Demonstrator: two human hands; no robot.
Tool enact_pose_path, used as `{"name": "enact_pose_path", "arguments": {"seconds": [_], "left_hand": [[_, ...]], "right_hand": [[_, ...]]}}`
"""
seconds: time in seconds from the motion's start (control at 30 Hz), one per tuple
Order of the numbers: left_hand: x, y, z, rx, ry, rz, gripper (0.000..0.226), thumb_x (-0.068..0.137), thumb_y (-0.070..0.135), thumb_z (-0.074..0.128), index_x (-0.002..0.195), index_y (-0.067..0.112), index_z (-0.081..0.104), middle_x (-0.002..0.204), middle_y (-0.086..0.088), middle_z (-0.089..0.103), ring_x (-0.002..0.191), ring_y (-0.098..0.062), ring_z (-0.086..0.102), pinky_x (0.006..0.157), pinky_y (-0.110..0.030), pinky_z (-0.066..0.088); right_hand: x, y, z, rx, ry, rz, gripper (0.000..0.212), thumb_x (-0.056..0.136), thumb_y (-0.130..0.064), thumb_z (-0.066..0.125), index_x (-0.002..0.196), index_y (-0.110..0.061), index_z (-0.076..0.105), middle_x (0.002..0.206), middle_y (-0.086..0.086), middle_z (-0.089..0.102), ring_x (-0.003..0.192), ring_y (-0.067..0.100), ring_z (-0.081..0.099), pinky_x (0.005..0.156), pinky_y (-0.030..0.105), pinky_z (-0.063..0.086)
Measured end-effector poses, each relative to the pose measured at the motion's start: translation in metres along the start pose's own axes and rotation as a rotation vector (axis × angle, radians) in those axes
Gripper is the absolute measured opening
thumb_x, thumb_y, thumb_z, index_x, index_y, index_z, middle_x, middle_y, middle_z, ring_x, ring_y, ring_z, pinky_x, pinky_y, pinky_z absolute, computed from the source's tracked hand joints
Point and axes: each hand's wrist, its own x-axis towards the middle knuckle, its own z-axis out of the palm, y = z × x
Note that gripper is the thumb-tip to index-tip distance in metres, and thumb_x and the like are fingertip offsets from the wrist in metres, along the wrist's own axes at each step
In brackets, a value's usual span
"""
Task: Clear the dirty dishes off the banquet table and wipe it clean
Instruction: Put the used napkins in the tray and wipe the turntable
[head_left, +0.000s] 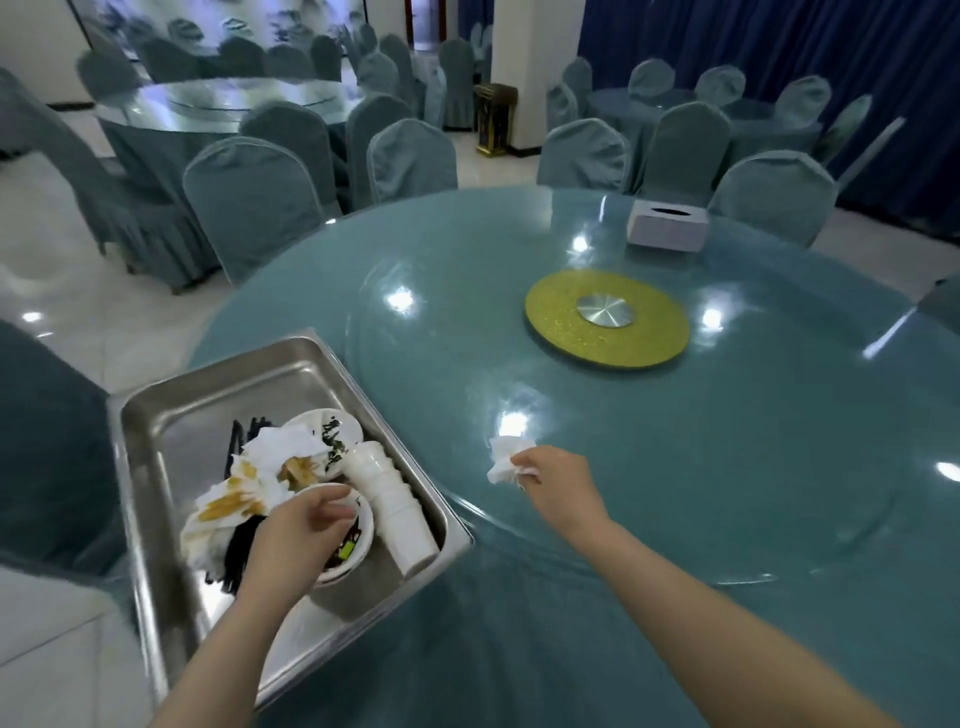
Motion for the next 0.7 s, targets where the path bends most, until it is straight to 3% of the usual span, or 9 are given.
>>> {"name": "enact_pose_path", "arguments": {"seconds": [0.1,0.27,0.33,0.43,0.53,0.7], "left_hand": [[-0.004,-0.013,-0.015,-0.012,0.054,-0.044,0.028,0.077,0.014,0.076,0.100,0.028,0.068,0.069,0.007,0.072,0.066,-0.006,0.068,0.055,-0.027,0.048],[-0.007,-0.034,-0.033,-0.060,0.142,-0.098,0.018,0.082,0.024,0.073,0.096,0.030,0.064,0.062,0.003,0.071,0.056,-0.015,0.068,0.053,-0.042,0.058],[-0.005,-0.046,-0.039,-0.090,0.191,-0.114,0.016,0.086,0.021,0.068,0.101,0.024,0.066,0.061,0.006,0.071,0.056,-0.011,0.068,0.050,-0.035,0.056],[-0.004,-0.063,-0.044,-0.120,0.218,-0.134,0.017,0.090,0.011,0.060,0.105,0.017,0.066,0.064,0.010,0.072,0.059,-0.003,0.068,0.058,-0.022,0.050],[-0.006,-0.074,-0.048,-0.110,0.184,-0.131,0.021,0.093,0.007,0.054,0.105,0.020,0.064,0.068,0.011,0.072,0.067,-0.001,0.068,0.067,-0.023,0.051],[-0.012,-0.093,-0.055,-0.052,0.247,-0.133,0.023,0.093,0.015,0.056,0.112,0.024,0.065,0.094,0.007,0.071,0.088,-0.008,0.065,0.071,-0.019,0.044]], "right_hand": [[0.006,-0.023,0.018,0.024,-0.012,-0.032,0.029,0.088,-0.012,0.060,0.115,-0.016,0.069,0.120,0.004,0.066,0.112,0.021,0.059,0.098,0.025,0.041],[0.015,-0.059,0.046,0.063,-0.037,-0.098,0.027,0.086,-0.012,0.057,0.108,-0.018,0.071,0.113,0.000,0.069,0.106,0.017,0.061,0.090,0.018,0.039],[0.018,-0.076,0.057,0.094,-0.072,-0.123,0.027,0.086,-0.011,0.058,0.108,-0.018,0.071,0.112,-0.001,0.069,0.104,0.015,0.061,0.084,0.011,0.036],[0.022,-0.100,0.074,0.102,-0.125,-0.192,0.025,0.086,-0.012,0.058,0.106,-0.019,0.071,0.112,-0.001,0.068,0.103,0.013,0.059,0.083,0.012,0.035],[0.025,-0.122,0.093,0.118,-0.190,-0.255,0.023,0.086,-0.014,0.059,0.105,-0.020,0.070,0.111,-0.001,0.065,0.102,0.014,0.057,0.086,0.018,0.038],[0.040,-0.156,0.115,0.162,-0.221,-0.330,0.023,0.087,-0.012,0.059,0.106,-0.019,0.069,0.113,-0.004,0.053,0.103,0.011,0.053,0.093,0.019,0.039]]}}
